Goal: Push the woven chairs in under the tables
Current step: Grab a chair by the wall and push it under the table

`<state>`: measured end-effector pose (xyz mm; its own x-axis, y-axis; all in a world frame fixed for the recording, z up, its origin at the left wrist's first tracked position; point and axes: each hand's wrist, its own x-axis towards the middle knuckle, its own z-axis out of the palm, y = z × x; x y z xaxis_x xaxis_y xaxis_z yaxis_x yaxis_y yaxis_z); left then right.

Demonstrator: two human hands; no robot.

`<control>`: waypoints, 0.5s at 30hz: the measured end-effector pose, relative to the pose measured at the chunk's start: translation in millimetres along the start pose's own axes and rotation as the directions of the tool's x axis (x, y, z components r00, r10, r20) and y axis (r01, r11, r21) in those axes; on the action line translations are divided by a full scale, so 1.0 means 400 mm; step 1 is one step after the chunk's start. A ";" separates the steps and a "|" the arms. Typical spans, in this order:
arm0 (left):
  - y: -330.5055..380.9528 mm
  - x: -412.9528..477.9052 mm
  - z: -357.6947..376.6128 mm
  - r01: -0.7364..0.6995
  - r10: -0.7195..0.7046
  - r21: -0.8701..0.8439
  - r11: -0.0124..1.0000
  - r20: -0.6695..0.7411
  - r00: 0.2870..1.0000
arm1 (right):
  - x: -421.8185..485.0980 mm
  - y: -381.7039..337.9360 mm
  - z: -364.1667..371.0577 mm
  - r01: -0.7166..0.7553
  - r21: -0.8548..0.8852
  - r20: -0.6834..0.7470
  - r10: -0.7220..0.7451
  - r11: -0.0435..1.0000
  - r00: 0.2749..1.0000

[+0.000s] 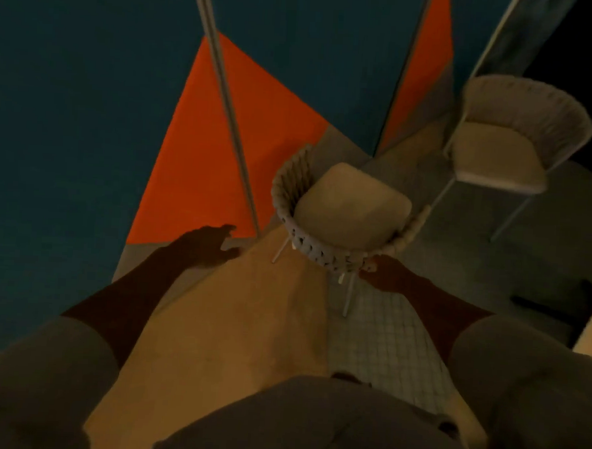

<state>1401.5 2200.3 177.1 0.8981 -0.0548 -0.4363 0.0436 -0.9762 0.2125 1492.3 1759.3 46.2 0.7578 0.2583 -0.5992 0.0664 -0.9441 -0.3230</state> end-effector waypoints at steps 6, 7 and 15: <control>0.020 0.255 -0.091 -0.109 0.109 0.010 0.994 0.037 0.993 | -0.014 -0.079 -0.068 -0.125 0.174 -0.103 0.145 0.977 0.984; 0.033 0.295 -0.099 -0.115 0.115 -0.001 0.993 0.049 0.992 | 0.017 -0.069 -0.071 -0.163 0.194 -0.085 0.182 0.967 0.980; 0.086 0.585 -0.181 -0.167 0.169 -0.025 0.986 0.127 0.977 | 0.301 0.001 -0.200 -0.332 0.420 0.040 0.349 0.844 0.936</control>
<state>1644.8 2169.2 145.5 0.8298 -0.2452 -0.5014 -0.0964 -0.9478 0.3038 1635.4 1773.6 32.4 0.7070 -0.0794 -0.7028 -0.4686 -0.7969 -0.3813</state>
